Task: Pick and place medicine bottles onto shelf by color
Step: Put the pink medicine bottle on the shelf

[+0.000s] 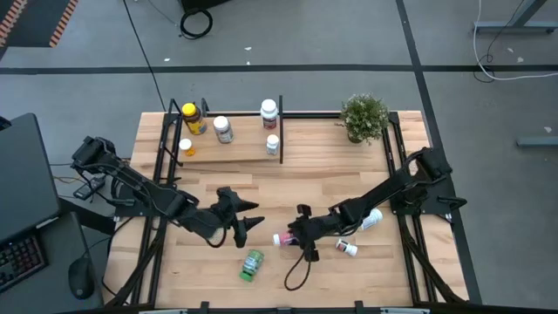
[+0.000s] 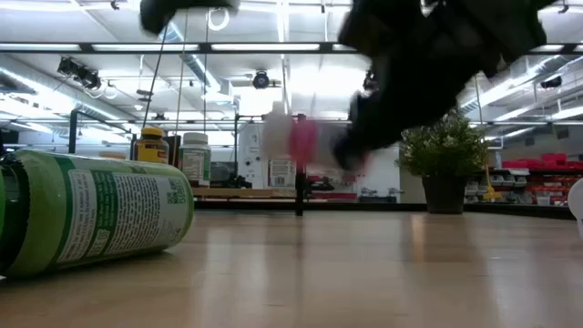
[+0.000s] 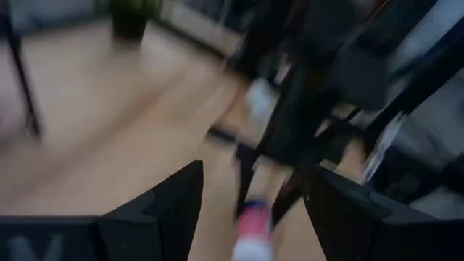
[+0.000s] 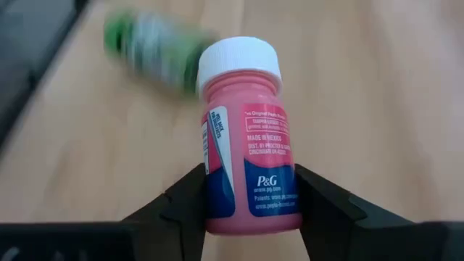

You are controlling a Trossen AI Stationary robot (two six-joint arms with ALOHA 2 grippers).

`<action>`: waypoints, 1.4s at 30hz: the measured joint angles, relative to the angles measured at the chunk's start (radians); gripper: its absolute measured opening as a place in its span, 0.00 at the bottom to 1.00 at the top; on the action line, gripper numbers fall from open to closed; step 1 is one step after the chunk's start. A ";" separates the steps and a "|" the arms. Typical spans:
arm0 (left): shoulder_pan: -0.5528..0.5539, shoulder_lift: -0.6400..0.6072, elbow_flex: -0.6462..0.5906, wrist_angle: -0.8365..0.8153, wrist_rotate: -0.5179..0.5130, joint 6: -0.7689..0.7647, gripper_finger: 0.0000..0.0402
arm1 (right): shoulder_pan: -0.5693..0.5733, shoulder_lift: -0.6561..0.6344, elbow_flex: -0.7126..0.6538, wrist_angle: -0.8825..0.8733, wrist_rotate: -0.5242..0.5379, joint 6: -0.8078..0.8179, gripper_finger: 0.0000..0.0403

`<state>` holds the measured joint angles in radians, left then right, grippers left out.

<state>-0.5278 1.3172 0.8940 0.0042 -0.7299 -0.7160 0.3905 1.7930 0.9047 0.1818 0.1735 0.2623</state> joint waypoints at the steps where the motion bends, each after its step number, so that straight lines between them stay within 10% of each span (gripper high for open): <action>1: 0.000 -0.017 0.000 0.044 -0.023 0.048 0.59 | -0.001 -0.023 0.000 0.019 0.027 0.000 0.44; 9: 0.003 -0.098 0.001 0.236 -0.081 0.320 0.58 | -0.023 -0.218 0.000 0.177 0.299 -0.015 0.45; 42: 0.163 -0.071 0.002 0.168 0.158 0.212 0.74 | -0.056 -0.288 0.001 0.298 0.249 -0.105 0.45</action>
<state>-0.3651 1.2457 0.8955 0.1726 -0.5722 -0.5041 0.3346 1.5051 0.9054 0.4801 0.4221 0.1577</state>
